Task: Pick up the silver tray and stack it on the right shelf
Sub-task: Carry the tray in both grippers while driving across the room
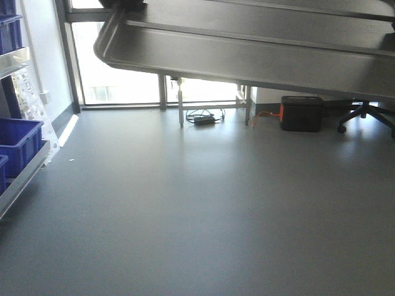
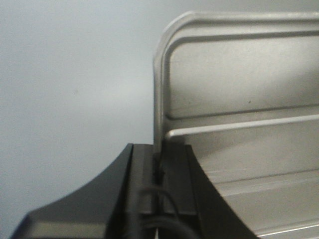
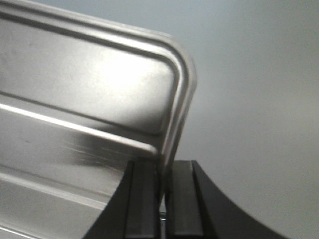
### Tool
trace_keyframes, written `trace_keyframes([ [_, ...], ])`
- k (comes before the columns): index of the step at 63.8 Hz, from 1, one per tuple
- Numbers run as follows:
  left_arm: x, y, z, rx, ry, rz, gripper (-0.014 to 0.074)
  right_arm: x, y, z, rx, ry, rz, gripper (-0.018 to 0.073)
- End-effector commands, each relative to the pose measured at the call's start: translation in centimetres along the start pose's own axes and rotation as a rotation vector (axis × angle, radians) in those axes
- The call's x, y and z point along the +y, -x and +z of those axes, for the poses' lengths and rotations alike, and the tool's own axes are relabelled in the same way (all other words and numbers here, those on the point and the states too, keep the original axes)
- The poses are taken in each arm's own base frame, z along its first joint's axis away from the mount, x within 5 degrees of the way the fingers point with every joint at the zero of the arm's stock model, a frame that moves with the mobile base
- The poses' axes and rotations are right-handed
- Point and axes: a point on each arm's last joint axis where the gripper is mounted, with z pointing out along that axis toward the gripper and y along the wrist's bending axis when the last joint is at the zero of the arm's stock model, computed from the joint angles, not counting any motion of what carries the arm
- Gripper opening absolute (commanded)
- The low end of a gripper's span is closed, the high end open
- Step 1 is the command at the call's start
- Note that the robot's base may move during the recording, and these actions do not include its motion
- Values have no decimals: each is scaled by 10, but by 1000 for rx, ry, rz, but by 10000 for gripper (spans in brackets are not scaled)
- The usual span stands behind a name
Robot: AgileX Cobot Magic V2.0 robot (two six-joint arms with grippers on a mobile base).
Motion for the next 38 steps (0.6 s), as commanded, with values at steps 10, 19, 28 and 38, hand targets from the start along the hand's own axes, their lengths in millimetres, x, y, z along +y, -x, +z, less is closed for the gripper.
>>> trace_keyframes([
  [10, 6, 10, -26, -112, -17, 8, -95, 1, 11, -13, -97, 8, -47, 57],
  [19, 6, 10, -26, -112, -17, 8, -95, 1, 11, -13, -94, 7, -48, 57],
  [28, 6, 11, -25, -112, -16, 7, -95, 1, 11, -13, -96, 8, -48, 57],
  [38, 7, 11, -25, -112, -15, 5, -95, 1, 11, -13, -94, 7, -47, 57],
])
